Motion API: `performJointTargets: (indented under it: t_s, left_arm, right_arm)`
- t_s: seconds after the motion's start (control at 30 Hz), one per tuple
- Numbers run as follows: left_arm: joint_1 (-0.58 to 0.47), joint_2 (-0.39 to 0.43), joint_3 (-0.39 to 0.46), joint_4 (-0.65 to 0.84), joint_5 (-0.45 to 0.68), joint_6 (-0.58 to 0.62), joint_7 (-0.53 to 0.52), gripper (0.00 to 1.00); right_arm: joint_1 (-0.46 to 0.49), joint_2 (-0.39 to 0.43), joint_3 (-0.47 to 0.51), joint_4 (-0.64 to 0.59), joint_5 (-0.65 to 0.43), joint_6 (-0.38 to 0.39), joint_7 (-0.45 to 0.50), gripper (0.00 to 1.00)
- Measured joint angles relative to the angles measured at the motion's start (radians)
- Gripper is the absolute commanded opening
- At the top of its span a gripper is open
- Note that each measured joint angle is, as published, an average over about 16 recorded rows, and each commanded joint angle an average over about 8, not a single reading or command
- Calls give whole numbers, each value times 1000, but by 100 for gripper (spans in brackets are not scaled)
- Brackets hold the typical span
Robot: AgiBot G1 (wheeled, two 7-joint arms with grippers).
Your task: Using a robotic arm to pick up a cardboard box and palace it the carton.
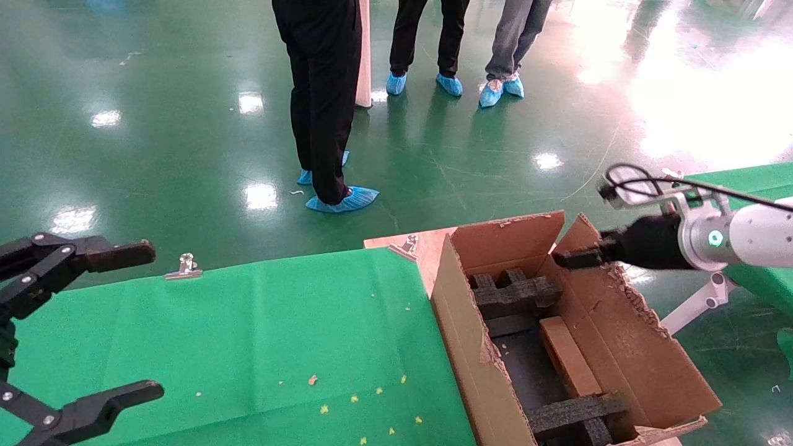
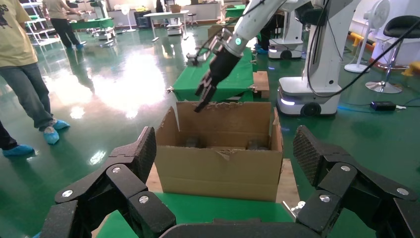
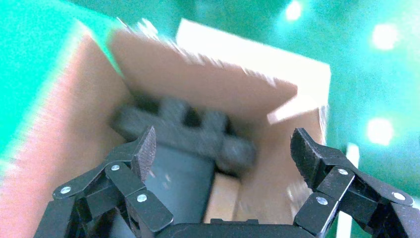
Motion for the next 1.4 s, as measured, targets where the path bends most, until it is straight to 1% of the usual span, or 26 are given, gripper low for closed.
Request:
performJointTargets:
  t_s: [0.13,0.27,0.43,0.57,0.73,0.97,1.1,1.23,1.4]
  left_arm:
    - [0,0,0,0,0,0,0,100]
    - [0,0,0,0,0,0,0,100]
    - [0,0,0,0,0,0,0,100]
    - [0,0,0,0,0,0,0,100]
    - [0,0,1,0,0,0,0,100]
    - [0,0,1,0,-1,-1,0,100]
    - [0,0,1,0,-1,-1,0,100]
    - [0,0,1,1,-1,-1,1,100]
    - [0,0,1,1,-1,-1,1,100]
  right_arm:
    - [34,35,42,86,38,-3,-65,100]
    - [54,62,91,152,109,-35,-149,100]
    - [60,85,154,197,232,-112,-275,100]
    - [57,95,203,210,340,-193,-380,100]
    - [51,102,244,213,434,-273,-469,100]
    - [36,103,277,214,476,-317,-510,100]
    - [7,94,314,210,469,-328,-513,100]
    - [-39,81,377,206,462,-350,-526,100]
    - [-121,60,493,202,461,-399,-557,100]
